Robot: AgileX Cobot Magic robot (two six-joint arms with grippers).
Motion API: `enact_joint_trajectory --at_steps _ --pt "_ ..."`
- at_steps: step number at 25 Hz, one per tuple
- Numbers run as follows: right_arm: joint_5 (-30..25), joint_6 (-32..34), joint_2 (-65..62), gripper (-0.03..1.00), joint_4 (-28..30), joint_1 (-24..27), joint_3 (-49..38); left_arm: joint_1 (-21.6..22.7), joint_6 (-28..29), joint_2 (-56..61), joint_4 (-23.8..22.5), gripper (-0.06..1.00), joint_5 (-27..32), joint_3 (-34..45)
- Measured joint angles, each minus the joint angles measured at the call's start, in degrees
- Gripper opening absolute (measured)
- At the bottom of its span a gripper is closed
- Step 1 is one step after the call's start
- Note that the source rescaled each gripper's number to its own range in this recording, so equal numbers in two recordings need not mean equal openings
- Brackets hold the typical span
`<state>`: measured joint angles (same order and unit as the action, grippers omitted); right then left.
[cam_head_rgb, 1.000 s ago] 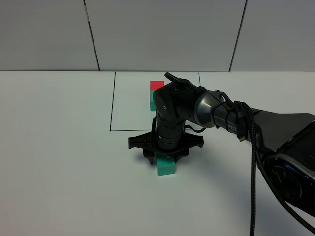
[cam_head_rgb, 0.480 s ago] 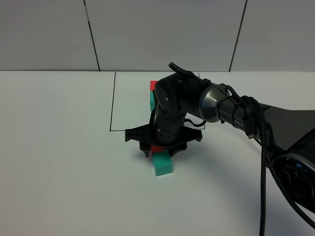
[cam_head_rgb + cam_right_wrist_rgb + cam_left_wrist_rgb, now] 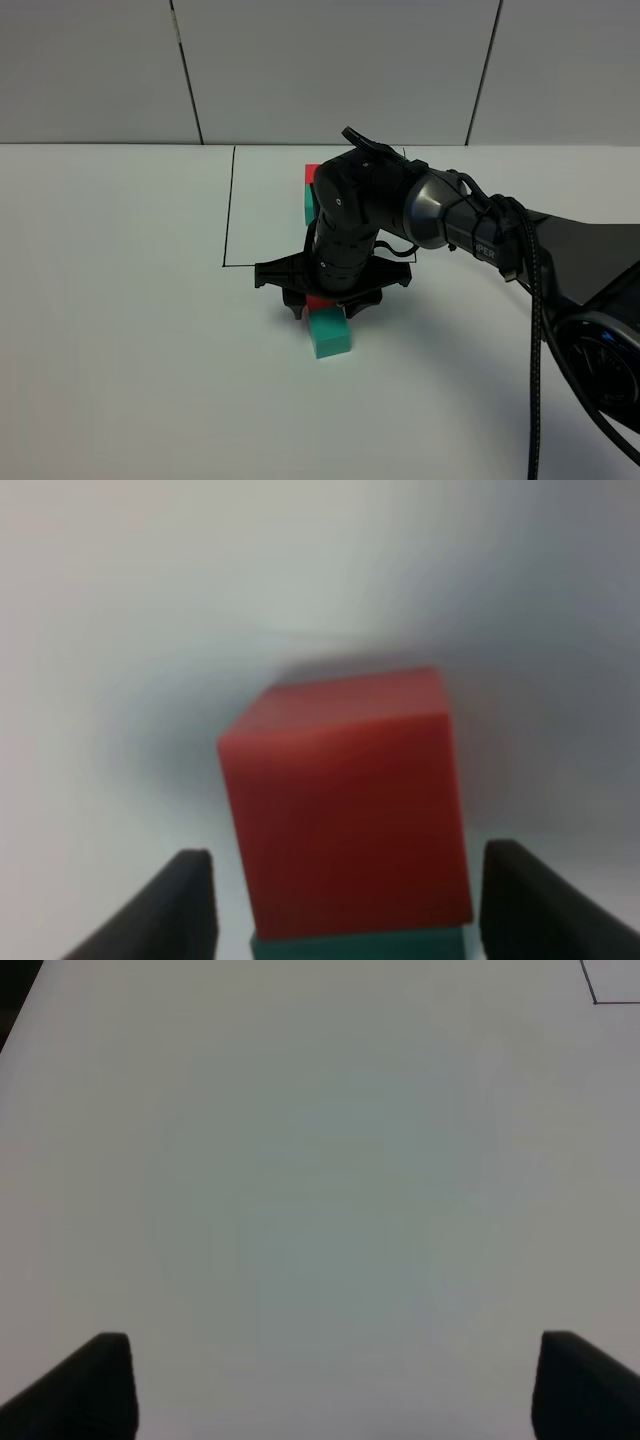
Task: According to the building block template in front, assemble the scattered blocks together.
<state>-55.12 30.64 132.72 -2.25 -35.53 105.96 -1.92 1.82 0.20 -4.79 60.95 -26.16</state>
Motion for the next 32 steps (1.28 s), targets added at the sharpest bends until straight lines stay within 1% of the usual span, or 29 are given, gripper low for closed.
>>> enact_joint_trajectory --at_steps 6,10,17,21,27,32 --pt "0.0 0.0 -2.3 0.66 0.7 0.0 0.0 0.0 0.0 0.0 0.0 0.79 0.0 0.0" --pt "-0.5 0.0 -4.3 0.74 1.9 0.0 0.1 0.0 0.0 0.0 0.0 0.79 0.0 0.0" --pt "-7.6 -1.4 -5.1 0.93 6.3 0.1 4.3 0.0 0.0 0.0 0.0 0.79 0.0 0.0" --pt "-10.7 -2.0 -6.2 0.95 7.1 1.1 4.7 0.0 0.0 0.0 0.0 0.79 0.0 0.0" --pt "-13.7 -4.2 -8.8 0.96 7.5 5.0 4.7 0.0 0.0 0.0 0.0 0.79 0.0 0.0" --pt "-14.3 -6.1 -11.1 0.97 7.7 8.8 4.7 0.0 0.0 0.0 0.0 0.79 0.0 0.0"
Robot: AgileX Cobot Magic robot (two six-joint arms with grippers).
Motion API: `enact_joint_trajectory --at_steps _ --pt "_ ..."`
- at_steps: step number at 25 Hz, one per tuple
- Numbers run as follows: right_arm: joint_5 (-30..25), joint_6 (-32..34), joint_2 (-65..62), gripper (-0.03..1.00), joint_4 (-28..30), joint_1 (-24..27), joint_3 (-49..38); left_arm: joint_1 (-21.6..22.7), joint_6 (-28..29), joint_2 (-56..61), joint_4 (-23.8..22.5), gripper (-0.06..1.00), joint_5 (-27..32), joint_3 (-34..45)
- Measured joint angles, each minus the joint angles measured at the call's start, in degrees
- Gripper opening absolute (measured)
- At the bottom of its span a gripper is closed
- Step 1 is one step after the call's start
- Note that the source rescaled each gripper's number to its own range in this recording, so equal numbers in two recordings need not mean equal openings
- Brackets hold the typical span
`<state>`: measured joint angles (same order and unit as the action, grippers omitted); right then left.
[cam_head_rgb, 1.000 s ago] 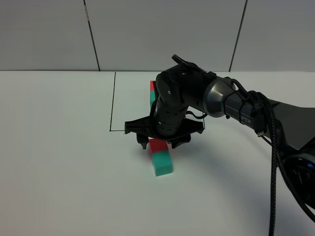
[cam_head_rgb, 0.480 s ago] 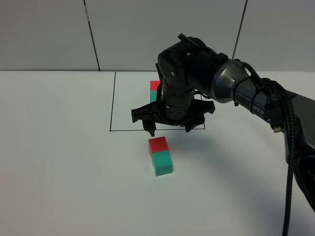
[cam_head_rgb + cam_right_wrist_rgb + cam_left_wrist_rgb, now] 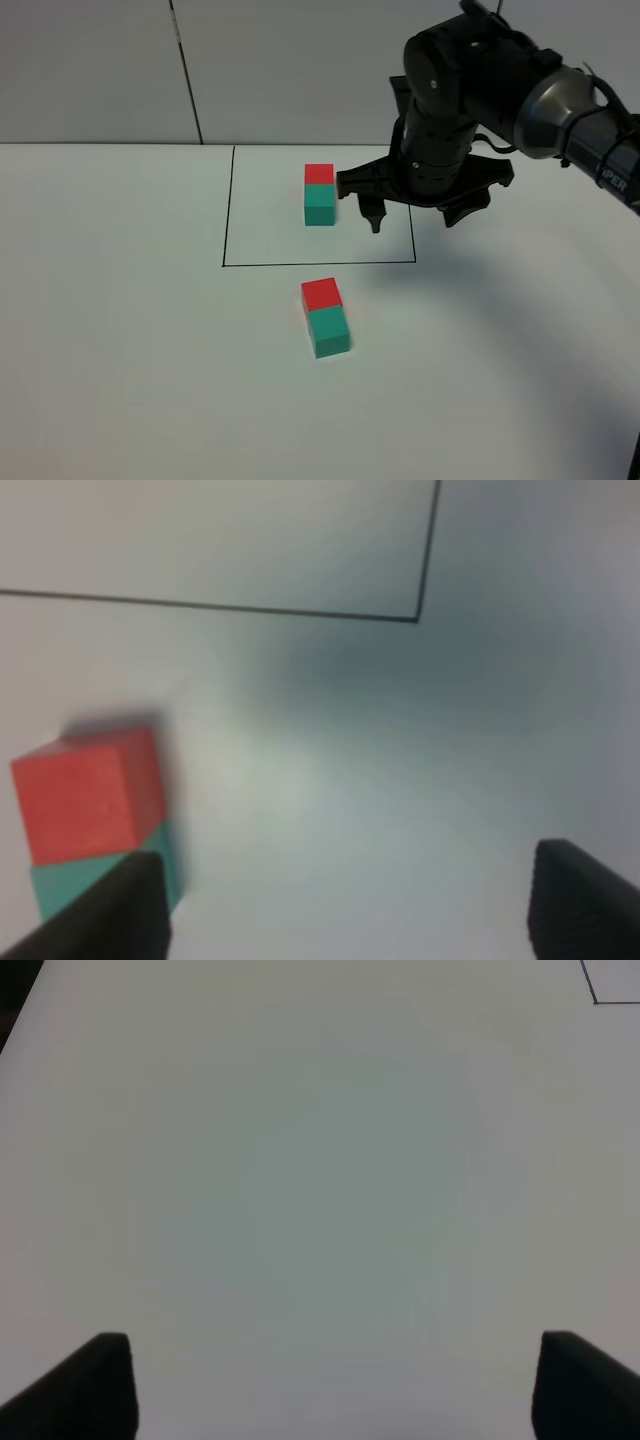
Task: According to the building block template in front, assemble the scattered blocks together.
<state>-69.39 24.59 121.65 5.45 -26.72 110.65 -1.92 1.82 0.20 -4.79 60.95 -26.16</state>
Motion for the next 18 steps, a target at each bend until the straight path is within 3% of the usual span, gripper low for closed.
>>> enact_joint_trajectory --at_steps 18 --pt "-0.2 -6.1 -3.0 0.98 0.2 14.6 0.0 0.0 0.0 0.0 0.0 0.79 0.0 0.0"
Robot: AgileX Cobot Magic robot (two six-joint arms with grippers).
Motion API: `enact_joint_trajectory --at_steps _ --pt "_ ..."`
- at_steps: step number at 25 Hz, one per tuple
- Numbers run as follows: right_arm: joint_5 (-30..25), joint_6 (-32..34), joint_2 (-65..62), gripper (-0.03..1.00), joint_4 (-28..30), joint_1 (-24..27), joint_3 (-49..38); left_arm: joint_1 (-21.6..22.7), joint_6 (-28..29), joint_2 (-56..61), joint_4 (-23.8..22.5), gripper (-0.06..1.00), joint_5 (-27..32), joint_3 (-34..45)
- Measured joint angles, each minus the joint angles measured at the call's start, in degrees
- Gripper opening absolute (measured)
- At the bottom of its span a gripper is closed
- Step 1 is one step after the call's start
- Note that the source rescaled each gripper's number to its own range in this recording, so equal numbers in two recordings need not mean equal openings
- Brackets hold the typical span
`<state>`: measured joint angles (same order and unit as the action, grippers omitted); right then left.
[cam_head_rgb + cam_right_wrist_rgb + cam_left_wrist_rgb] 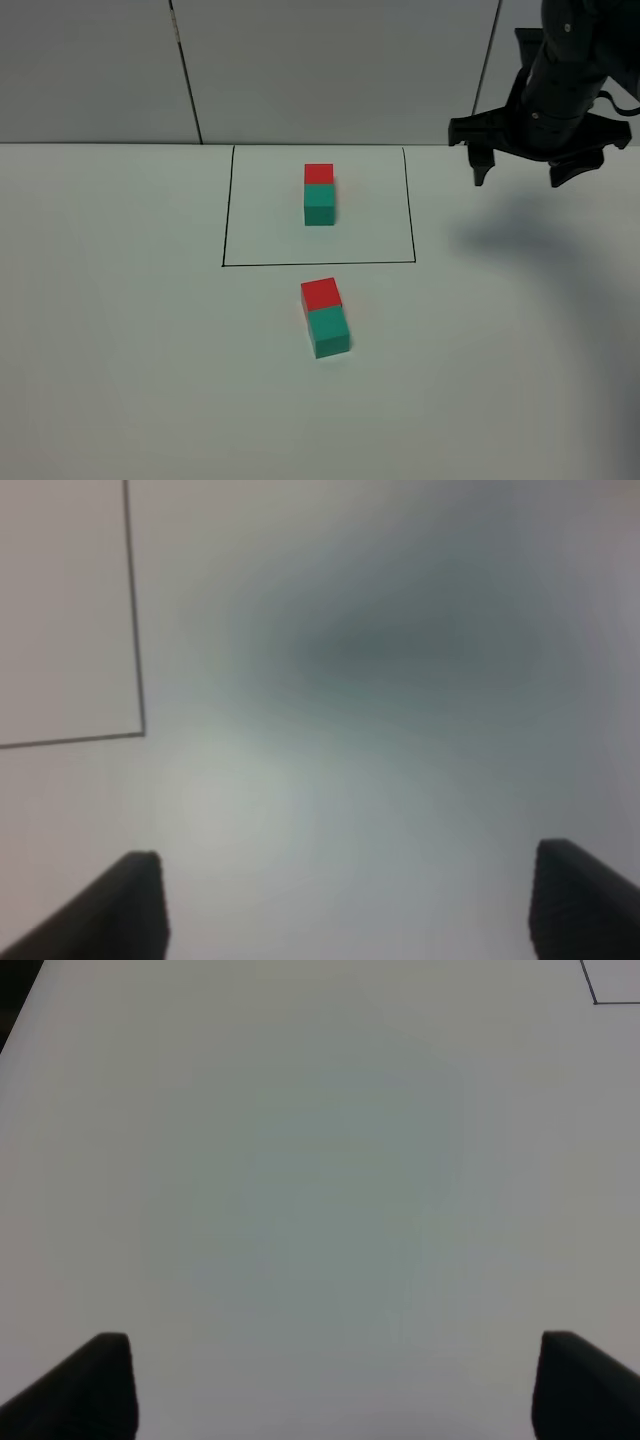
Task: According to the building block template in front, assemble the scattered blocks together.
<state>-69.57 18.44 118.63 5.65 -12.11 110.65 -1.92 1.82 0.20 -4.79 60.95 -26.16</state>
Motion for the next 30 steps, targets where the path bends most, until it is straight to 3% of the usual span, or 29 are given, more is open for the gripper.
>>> enact_joint_trajectory --at_steps 8,13,19,30 --pt "0.0 -1.4 -6.3 0.98 3.0 5.8 -6.3 0.0 0.0 0.0 0.0 0.79 0.0 0.0" --pt "0.0 0.2 -13.7 0.96 8.5 6.5 -16.0 0.0 0.0 0.0 0.0 0.79 0.0 0.0" --pt "0.4 1.5 -24.6 0.92 10.3 6.5 -29.7 0.0 0.0 0.0 0.0 0.79 0.0 0.0" --pt "11.1 4.3 -48.7 0.81 10.3 6.5 -56.8 0.0 0.0 0.0 0.0 0.79 0.0 0.0"
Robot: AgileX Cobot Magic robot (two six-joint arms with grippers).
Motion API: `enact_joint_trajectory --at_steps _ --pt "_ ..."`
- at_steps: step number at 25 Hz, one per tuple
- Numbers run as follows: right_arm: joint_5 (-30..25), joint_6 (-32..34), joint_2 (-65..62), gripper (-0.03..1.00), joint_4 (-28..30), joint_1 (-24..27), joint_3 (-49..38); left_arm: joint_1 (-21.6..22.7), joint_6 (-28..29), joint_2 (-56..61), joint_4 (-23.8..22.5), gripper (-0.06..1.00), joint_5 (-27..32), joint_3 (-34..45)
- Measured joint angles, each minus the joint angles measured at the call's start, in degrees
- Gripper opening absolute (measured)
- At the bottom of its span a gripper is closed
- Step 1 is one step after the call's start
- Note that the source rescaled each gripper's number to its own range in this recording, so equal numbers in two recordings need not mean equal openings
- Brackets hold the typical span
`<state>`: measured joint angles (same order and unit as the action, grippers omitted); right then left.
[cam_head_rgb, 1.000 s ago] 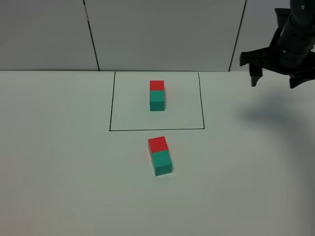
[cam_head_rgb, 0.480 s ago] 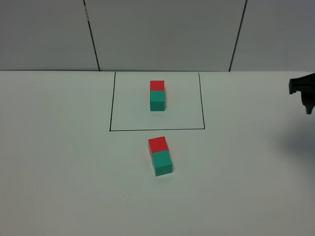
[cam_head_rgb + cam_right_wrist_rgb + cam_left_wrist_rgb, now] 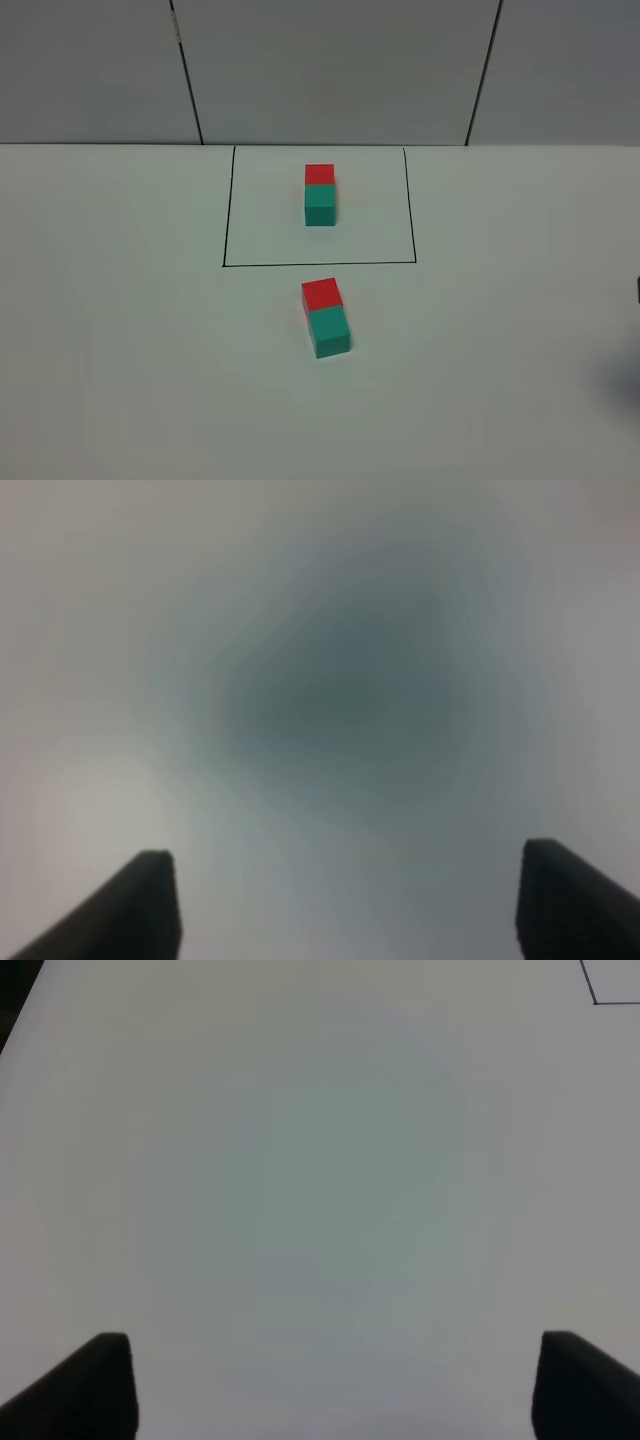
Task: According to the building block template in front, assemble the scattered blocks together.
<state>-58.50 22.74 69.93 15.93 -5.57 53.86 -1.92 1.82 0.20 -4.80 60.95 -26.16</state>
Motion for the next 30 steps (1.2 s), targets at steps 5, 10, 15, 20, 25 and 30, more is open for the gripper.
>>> enact_joint_trajectory --at_steps 5,10,15,20,25,30 --pt "0.6 0.1 -12.6 0.74 0.0 0.0 -7.2 0.0 0.0 0.0 0.0 0.79 0.0 0.0" --pt "-2.1 0.2 -23.9 0.72 0.0 0.0 -13.7 0.0 0.0 0.0 0.0 0.79 0.0 0.0" --pt "-4.5 -0.6 -33.1 0.72 -0.6 0.0 -18.6 0.0 0.0 0.0 0.0 0.79 0.0 0.0" --pt "-4.9 -3.9 -41.5 0.72 -2.5 0.0 -20.6 0.0 0.0 0.0 0.0 0.79 0.0 0.0" --pt "-4.5 -6.8 -47.5 0.71 -4.6 0.0 -22.2 0.0 0.0 0.0 0.0 0.79 0.0 0.0" --pt "-4.4 -7.8 -49.2 0.69 -5.3 0.0 -22.4 0.0 0.0 0.0 0.0 0.79 0.0 0.0"
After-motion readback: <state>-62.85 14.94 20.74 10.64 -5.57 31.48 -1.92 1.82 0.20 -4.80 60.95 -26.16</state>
